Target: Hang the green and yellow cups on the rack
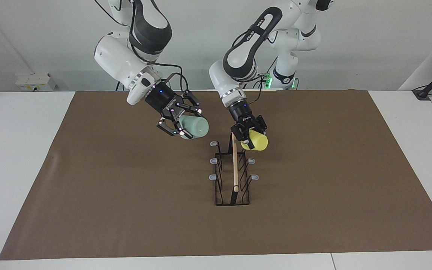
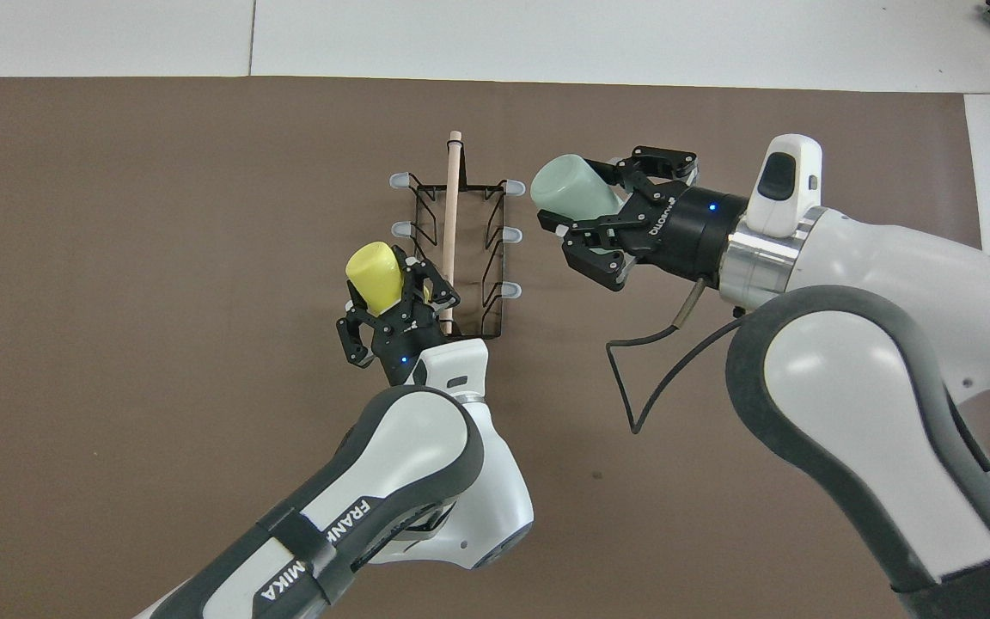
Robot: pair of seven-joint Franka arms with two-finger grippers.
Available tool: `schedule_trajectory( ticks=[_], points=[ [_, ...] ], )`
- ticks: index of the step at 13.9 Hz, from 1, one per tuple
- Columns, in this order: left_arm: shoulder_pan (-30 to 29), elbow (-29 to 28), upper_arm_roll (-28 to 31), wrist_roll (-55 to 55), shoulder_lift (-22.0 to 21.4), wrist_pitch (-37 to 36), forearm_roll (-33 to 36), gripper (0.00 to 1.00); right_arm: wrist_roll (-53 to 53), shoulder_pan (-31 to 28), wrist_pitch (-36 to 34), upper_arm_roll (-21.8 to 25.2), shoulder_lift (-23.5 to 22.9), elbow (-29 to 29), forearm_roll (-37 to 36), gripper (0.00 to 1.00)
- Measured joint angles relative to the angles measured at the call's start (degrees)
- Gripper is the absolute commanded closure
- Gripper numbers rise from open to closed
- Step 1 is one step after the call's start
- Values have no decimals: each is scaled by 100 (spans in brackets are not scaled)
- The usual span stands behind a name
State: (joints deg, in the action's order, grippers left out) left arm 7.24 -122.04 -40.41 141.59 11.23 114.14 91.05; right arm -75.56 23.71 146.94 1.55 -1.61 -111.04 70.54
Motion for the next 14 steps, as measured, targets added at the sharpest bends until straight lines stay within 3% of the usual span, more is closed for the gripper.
schedule_trajectory(
  ticks=[2, 3, 7, 14],
  points=[
    [2, -117, -90, 113, 5, -9, 6, 100, -699, 77, 79, -4, 9, -107, 884, 53],
    [3, -201, -141, 205, 5, -12, 6, 94, -1089, 71, 79, 2, 23, -180, 1342, 53],
    [2, -255, -186, 384, -9, -53, 34, 0, -2543, 70, 74, 16, 55, -490, 2934, 53],
    [-48, -71, -248, 305, -211, -57, -221, 0, -4527, 343, -221, -18, 53, -939, 5337, 53]
  ],
)
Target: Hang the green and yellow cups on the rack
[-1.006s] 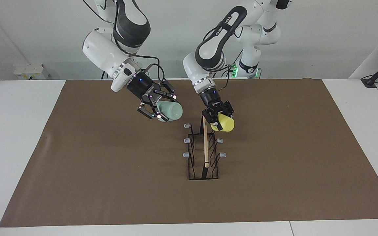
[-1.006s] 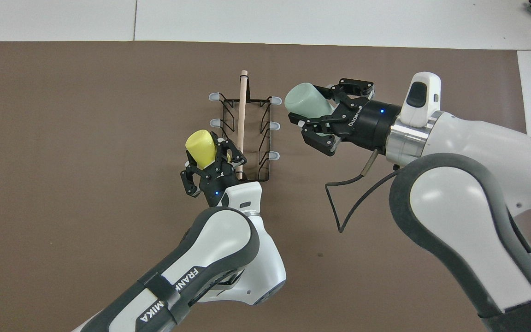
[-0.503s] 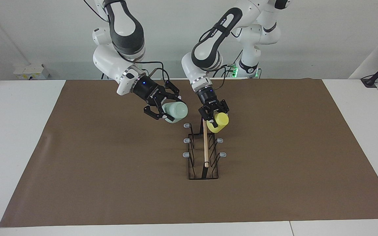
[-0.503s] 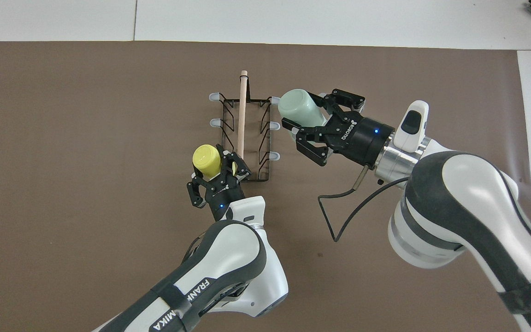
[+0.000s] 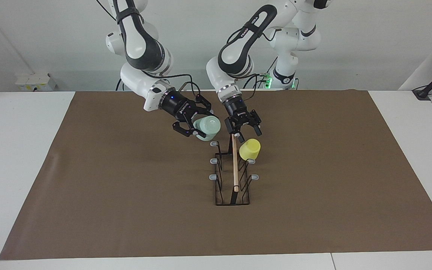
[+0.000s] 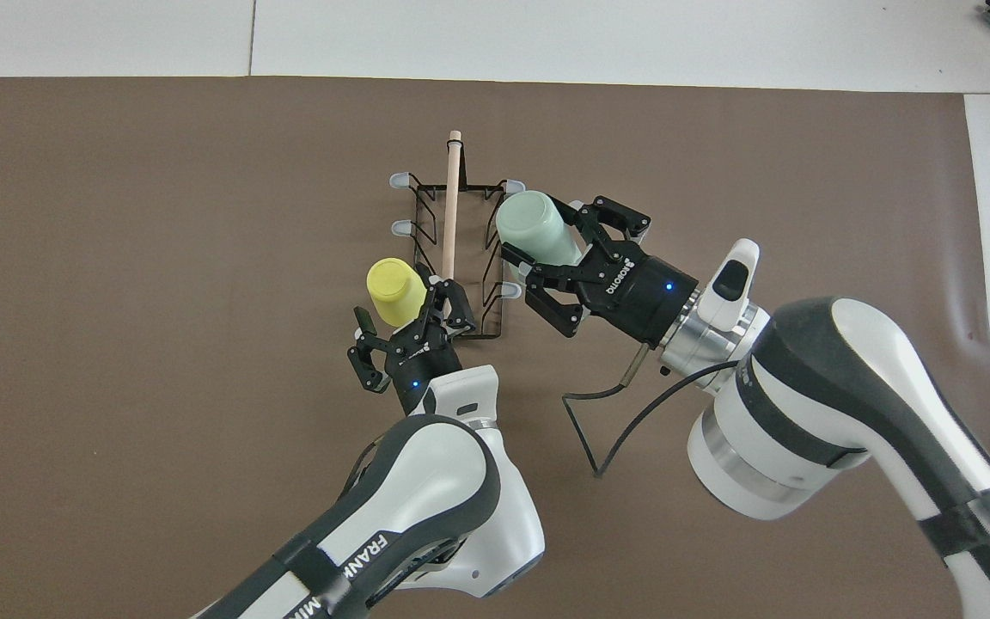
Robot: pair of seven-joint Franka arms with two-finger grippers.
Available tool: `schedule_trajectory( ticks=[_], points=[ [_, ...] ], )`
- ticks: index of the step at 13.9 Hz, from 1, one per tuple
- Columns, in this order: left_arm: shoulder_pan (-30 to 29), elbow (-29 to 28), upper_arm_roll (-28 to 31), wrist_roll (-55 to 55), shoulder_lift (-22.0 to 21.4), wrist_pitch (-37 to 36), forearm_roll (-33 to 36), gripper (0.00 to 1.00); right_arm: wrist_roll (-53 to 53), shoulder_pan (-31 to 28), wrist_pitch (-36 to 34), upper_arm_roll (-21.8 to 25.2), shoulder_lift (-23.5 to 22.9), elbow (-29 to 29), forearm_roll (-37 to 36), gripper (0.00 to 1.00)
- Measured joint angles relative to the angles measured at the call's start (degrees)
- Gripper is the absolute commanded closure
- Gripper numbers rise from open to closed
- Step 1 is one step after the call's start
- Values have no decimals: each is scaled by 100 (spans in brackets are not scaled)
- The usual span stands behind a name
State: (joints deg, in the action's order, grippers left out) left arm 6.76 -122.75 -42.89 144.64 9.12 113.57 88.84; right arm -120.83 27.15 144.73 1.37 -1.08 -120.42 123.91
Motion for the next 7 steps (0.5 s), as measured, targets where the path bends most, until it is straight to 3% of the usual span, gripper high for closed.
schedule_trajectory(
  ticks=[7],
  points=[
    [-316, 493, 270, -2552, -372, 662, -1415, 0, -1131, 52, -674, 5, -25, -633, 862, 56]
  ],
)
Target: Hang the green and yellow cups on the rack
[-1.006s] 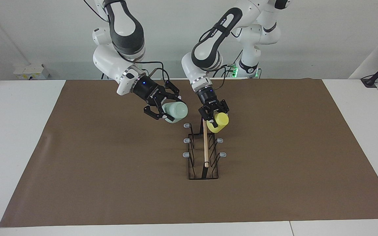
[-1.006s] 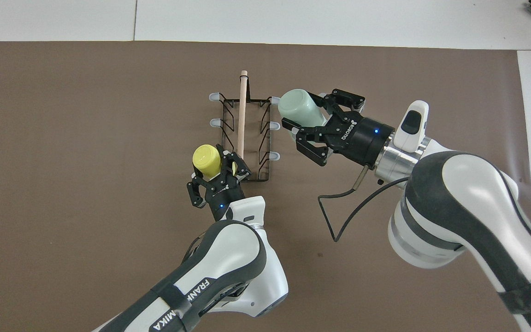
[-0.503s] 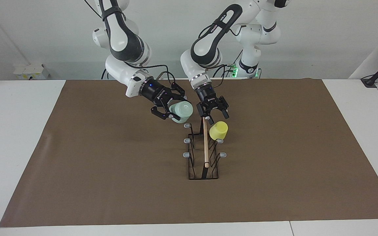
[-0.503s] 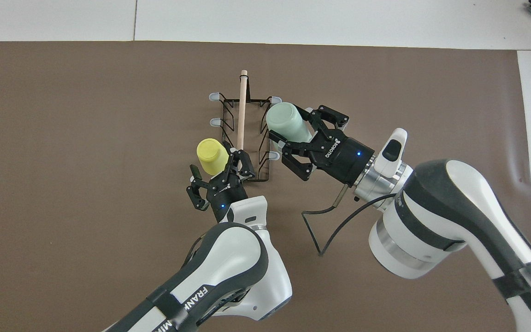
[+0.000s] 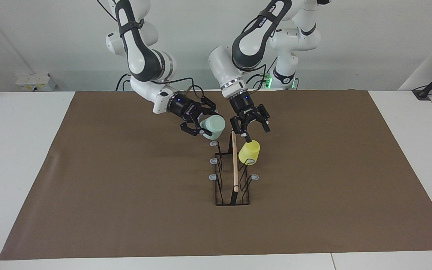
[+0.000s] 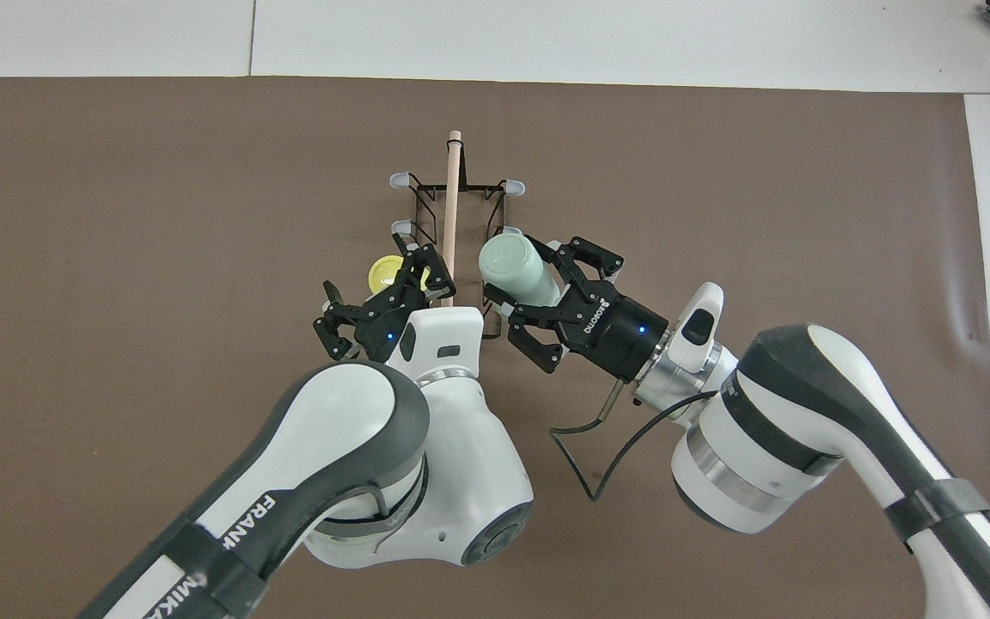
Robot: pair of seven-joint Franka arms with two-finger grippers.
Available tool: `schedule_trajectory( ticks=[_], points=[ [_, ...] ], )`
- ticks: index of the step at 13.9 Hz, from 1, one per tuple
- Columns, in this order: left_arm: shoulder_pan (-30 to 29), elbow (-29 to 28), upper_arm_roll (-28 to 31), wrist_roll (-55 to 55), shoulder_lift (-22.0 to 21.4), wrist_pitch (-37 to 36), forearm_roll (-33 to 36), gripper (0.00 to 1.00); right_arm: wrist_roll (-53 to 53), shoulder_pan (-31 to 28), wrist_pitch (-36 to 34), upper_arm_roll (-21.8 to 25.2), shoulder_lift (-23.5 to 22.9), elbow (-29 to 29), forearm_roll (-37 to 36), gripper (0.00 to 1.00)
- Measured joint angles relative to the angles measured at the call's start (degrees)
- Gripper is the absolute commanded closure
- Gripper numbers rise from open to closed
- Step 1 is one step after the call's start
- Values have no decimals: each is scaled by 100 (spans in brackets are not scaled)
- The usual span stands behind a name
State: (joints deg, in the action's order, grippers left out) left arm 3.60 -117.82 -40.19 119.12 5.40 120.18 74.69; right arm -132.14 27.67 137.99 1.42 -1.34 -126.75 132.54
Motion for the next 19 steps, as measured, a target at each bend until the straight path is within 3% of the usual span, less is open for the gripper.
schedule_trajectory(
  ticks=[5, 12, 16, 19],
  points=[
    [-19, -11, 617, -1903, -145, 766, -648, 0, -347, -15, -230, 18, -120, -126, 23, 56],
    [-24, -8, 1701, -5215, -245, 1414, -2217, 0, -908, -10, -615, 23, -479, -143, 508, 56],
    [-25, -1, 2275, -7022, -422, 1545, -3551, 0, -1352, -26, -1478, 38, -999, -166, 817, 56],
    [-20, 45, 2720, -8427, -639, 1563, -4801, 0, -1415, -33, -1556, 65, -1168, -152, 817, 55]
  ],
)
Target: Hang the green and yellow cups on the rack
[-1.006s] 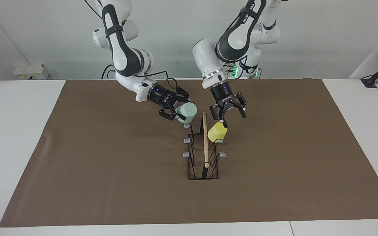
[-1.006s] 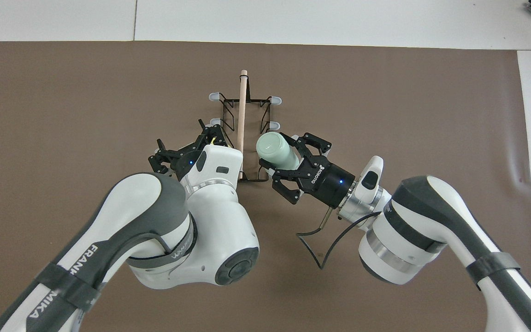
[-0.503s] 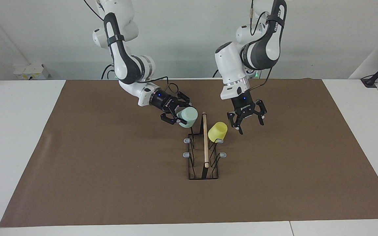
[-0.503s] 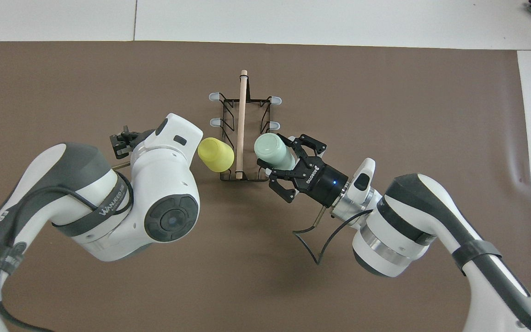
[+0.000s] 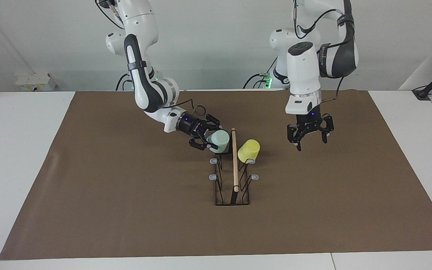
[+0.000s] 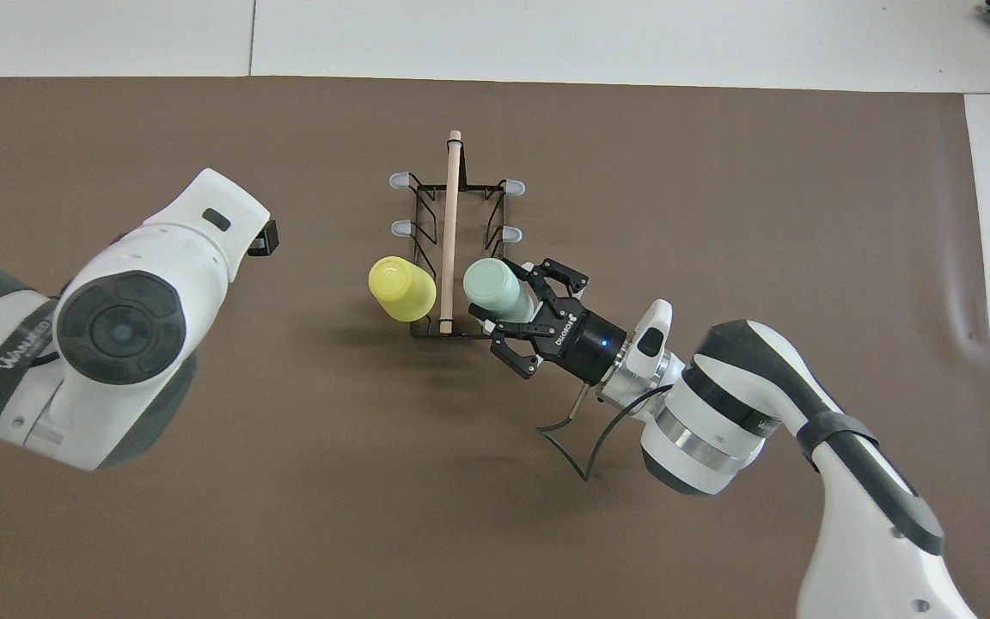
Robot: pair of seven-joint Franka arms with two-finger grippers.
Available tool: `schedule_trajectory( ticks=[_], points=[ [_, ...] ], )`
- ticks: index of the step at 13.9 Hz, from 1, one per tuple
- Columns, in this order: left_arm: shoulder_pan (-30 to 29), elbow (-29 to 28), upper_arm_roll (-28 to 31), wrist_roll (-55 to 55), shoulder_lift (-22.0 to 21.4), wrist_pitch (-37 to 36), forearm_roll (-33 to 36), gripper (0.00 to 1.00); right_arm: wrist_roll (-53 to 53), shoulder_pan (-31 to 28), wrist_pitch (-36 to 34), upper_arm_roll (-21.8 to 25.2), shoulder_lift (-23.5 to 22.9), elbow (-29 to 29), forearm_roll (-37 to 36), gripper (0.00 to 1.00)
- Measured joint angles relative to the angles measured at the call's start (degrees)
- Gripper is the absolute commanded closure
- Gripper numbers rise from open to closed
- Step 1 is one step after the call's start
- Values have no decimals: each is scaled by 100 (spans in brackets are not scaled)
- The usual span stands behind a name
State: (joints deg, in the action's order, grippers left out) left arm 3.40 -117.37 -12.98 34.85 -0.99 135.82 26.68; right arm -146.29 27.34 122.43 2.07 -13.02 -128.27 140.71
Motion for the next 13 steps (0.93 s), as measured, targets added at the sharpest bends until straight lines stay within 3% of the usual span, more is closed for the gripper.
schedule_trajectory(
  ticks=[2, 3, 5, 8, 13],
  points=[
    [8, 151, 276, -1098, -95, -113, -930, 0, 0, 0, 8, 0, 1, 16, 0, 53],
    [11, 293, 415, -1660, -129, -397, -1327, 0, 0, 0, 18, 0, 1, 18, 0, 46],
    [29, 744, 675, -2614, -154, -1258, -1923, 0, 0, 0, 30, 0, 1, 18, 0, 3],
    [119, 1499, 1117, -3500, -157, -2360, -2327, 0, 0, 0, 30, 0, 1, 18, 0, 1],
    [241, 2148, 1331, -3839, -96, -3299, -2363, 0, -1, 1, 323, 1, 2, 28, 0, 0]
  ],
)
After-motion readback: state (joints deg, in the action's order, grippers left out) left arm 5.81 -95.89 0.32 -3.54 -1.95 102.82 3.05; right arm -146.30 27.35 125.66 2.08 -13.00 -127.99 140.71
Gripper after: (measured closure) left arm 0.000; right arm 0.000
